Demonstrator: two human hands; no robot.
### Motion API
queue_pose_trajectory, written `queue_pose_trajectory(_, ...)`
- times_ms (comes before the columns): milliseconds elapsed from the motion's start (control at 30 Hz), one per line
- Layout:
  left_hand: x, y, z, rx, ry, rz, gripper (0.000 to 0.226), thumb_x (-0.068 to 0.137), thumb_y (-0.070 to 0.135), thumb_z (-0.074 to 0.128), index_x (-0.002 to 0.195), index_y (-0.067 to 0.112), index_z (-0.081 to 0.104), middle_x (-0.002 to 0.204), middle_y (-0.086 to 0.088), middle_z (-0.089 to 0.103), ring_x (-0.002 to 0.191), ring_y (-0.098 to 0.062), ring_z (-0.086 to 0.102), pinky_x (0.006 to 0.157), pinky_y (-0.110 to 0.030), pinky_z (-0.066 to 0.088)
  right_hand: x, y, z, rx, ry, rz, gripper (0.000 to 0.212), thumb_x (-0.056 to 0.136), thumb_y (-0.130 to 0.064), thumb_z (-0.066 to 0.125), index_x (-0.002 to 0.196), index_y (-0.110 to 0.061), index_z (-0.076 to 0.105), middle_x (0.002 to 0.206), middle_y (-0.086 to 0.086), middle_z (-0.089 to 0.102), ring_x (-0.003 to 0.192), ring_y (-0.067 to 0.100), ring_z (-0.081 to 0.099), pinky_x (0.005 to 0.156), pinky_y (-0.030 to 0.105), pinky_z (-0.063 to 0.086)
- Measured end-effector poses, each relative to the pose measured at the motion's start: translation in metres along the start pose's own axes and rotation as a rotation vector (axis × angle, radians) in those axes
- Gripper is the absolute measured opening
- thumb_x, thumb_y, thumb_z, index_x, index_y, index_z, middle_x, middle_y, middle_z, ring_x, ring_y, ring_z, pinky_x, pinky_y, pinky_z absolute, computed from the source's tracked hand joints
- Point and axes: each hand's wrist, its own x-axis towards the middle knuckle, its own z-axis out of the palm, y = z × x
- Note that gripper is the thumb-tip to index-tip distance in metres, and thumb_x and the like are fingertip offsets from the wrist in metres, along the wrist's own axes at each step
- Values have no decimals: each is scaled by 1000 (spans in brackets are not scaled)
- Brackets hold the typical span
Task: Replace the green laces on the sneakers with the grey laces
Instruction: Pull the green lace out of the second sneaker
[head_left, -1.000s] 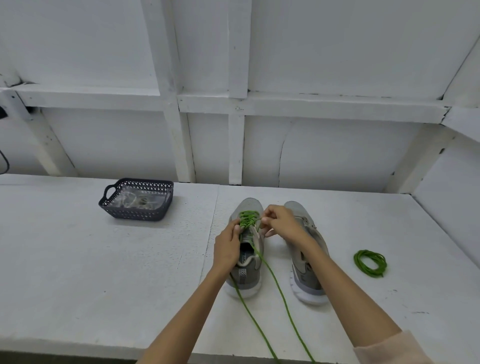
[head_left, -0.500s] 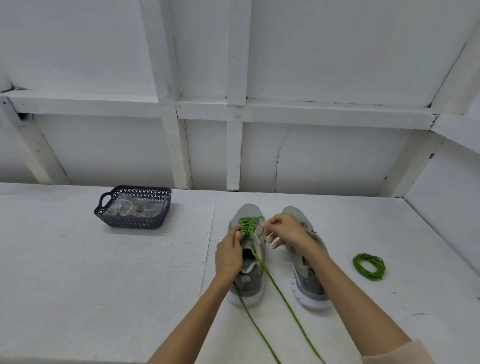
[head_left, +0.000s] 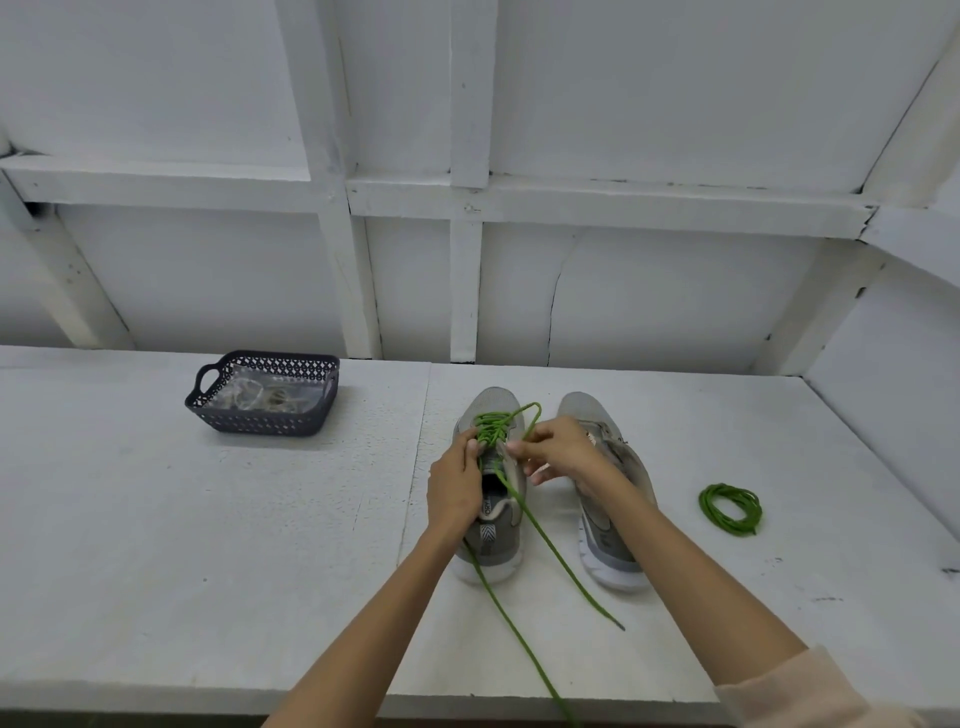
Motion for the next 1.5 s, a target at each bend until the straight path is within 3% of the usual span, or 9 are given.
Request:
queue_pose_trajectory(200, -1, -1, 0, -11, -16, 9, 34, 105, 22, 35, 130, 16, 57, 122, -7, 65, 112, -25, 59, 91, -33, 44, 10, -6, -2, 331, 389, -101, 25, 96, -8, 58, 72, -2, 52, 68, 14, 54, 49, 21, 50, 39, 27, 49)
queue_pose_trajectory(400, 0, -2, 0, -13, -11, 6, 33, 104, 22, 35, 128, 17, 59, 119, -8, 67, 110, -25, 60, 90, -34, 45, 0, 2, 2, 50, 16, -7, 21, 86, -14, 73, 78, 3, 62, 62, 11, 59, 53, 18, 55, 44, 22, 48)
queue_pose_trajectory(600, 0, -4, 1, -25, -19, 7, 34, 105, 23, 35, 130, 16, 57, 122, -7, 65, 114, -24, 58, 94, -33, 45, 12, -1, 3, 344, 401, -132, 25, 94, -7, 60, 70, -3, 52, 66, 12, 52, 48, 20, 51, 41, 25, 47)
queue_pose_trajectory(767, 1, -4, 1, -19, -10, 8, 34, 105, 22, 35, 129, 16, 57, 122, -8, 65, 113, -25, 58, 91, -31, 43, 5, 2, 6, 61, 52, -12, 19, 86, -8, 71, 75, 3, 60, 58, 10, 56, 49, 18, 54, 42, 22, 49)
queue_pose_trajectory(933, 1, -4, 1, -18, -10, 17, 35, 105, 21, 35, 132, 16, 56, 125, -5, 64, 116, -23, 57, 89, -25, 40, 16, -7, 0, 338, 418, -110, 18, 94, -2, 57, 76, 0, 55, 62, 11, 52, 40, 14, 48, 37, 24, 46)
queue_pose_trajectory(1000, 1, -6, 1, -22, -5, 12, 34, 105, 22, 36, 131, 17, 57, 124, -5, 64, 115, -23, 58, 90, -27, 42, 17, -8, -2, 373, 341, -78, 18, 94, -5, 59, 78, 2, 56, 63, 12, 51, 42, 16, 48, 36, 22, 44)
queue_pose_trajectory(1133, 2, -7, 1, -34, 4, 11, 33, 104, 22, 37, 129, 18, 58, 123, -5, 65, 112, -23, 59, 92, -30, 44, 5, -1, 3, 74, -15, 4, 16, 87, -8, 71, 77, 1, 60, 60, 10, 58, 51, 18, 55, 42, 22, 48)
queue_pose_trajectory(1333, 2, -9, 1, -56, 0, 19, 33, 104, 23, 37, 130, 17, 58, 123, -3, 64, 113, -20, 58, 90, -27, 42, 19, -5, -5, 391, 376, -79, 17, 97, -5, 55, 81, 1, 53, 66, 16, 54, 40, 17, 51, 39, 27, 50)
queue_pose_trajectory(1500, 3, -8, 2, -65, 8, 7, 32, 104, 22, 38, 127, 18, 59, 120, -4, 65, 109, -20, 58, 89, -29, 43, 10, -9, -3, 186, 90, 7, 21, 89, -10, 68, 99, 5, 57, 70, 14, 60, 49, 19, 56, 42, 25, 50)
